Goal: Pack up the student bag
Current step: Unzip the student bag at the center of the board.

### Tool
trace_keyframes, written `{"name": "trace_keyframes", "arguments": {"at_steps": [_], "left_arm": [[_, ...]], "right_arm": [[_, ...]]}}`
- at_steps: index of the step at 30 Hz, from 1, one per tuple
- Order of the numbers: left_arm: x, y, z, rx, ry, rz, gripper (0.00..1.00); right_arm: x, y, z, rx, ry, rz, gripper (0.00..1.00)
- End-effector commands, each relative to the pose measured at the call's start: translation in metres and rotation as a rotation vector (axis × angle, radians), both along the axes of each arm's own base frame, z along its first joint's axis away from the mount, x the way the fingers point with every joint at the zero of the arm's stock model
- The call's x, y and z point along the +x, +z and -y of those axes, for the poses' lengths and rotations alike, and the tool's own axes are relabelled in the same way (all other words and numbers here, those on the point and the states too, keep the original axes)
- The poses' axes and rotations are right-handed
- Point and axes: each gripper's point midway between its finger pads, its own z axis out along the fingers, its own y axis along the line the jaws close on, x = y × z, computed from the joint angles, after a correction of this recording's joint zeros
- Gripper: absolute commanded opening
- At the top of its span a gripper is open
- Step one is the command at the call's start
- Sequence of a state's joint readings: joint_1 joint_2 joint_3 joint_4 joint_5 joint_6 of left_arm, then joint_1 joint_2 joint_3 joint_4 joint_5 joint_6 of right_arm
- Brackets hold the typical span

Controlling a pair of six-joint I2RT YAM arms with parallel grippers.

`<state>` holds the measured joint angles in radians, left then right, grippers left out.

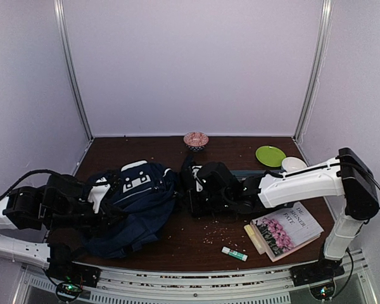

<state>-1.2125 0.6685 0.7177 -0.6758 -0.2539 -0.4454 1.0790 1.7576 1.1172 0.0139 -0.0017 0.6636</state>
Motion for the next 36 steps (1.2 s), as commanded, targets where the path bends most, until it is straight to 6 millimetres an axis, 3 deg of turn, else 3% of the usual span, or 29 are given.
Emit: {"name": "trace_keyframes", "arguments": {"at_steps": [1, 3, 5, 11, 17, 24, 30, 32, 36], "left_arm": [[0.013, 0.024, 0.011, -0.104, 0.046, 0.059, 0.0], [0.014, 0.025, 0.014, -0.109, 0.044, 0.063, 0.0], [0.017, 0.026, 0.019, -0.117, 0.043, 0.073, 0.0], [0.033, 0.035, 0.051, -0.165, 0.037, 0.141, 0.0], [0.092, 0.045, 0.097, -0.143, 0.146, 0.121, 0.0], [0.147, 0.079, 0.146, -0.215, 0.235, 0.046, 0.0], [0.184, 0.074, 0.194, -0.253, 0.242, -0.079, 0.0], [0.192, 0.059, 0.207, -0.201, 0.23, -0.098, 0.12], [0.188, 0.055, 0.205, -0.162, 0.208, -0.099, 0.57]], "right_arm": [[0.003, 0.017, 0.022, 0.022, -0.052, 0.012, 0.35], [-0.001, 0.025, 0.032, 0.045, -0.07, 0.015, 0.49], [-0.007, 0.035, 0.043, 0.07, -0.083, 0.011, 0.56], [-0.035, 0.039, 0.063, 0.177, -0.07, -0.041, 0.56], [-0.034, 0.034, 0.095, 0.226, -0.197, -0.01, 0.56], [-0.03, 0.043, 0.113, 0.256, -0.262, 0.026, 0.55], [-0.028, 0.045, 0.125, 0.246, -0.303, 0.042, 0.54], [-0.029, 0.046, 0.128, 0.239, -0.305, 0.045, 0.55], [-0.031, 0.05, 0.128, 0.232, -0.285, 0.049, 0.54]]}}
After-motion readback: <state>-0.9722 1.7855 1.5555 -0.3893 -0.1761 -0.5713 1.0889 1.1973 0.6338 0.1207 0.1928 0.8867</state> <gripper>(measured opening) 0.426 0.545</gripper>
